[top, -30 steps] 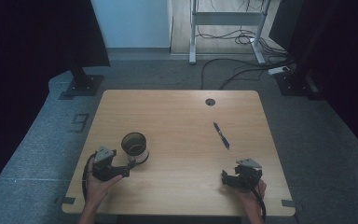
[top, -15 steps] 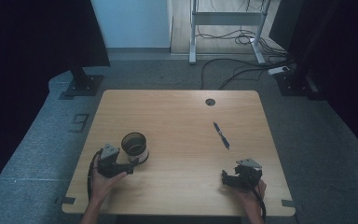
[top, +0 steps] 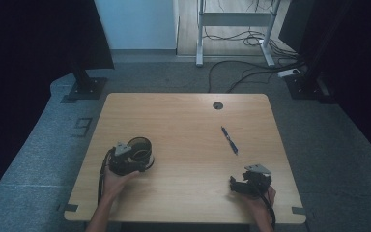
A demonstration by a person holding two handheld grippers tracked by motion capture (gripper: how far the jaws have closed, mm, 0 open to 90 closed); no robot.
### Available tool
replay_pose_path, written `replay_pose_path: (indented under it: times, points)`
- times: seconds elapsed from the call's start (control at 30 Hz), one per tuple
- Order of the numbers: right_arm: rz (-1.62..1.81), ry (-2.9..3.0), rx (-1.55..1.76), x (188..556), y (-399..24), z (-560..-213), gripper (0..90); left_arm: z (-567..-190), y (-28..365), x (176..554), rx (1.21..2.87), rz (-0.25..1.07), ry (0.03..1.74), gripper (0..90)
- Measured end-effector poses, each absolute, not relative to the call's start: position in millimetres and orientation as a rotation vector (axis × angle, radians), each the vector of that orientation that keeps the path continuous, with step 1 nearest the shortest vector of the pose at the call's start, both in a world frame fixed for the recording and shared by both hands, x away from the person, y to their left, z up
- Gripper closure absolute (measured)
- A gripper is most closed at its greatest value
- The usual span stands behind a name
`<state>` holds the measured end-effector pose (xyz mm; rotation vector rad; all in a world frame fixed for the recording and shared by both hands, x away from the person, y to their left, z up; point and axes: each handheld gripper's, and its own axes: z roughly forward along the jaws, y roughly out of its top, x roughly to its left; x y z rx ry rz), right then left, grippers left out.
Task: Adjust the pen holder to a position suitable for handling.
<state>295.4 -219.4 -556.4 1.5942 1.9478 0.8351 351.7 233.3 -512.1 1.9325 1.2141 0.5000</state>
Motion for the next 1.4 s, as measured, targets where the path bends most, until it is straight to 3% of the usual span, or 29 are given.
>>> replay_pose_path:
  times: [0.5,1.4]
  points:
    - [0.835,1.947,1.594,295.3,-219.5,-556.4,0.3,-515.7,219.6,359.3,1.958,0.559,1.126,9.4]
    - [0.835,1.947,1.594,295.3,-219.5,-556.4,0.4,-482.5,200.4,347.2,1.906,0.554,1.059,9.5]
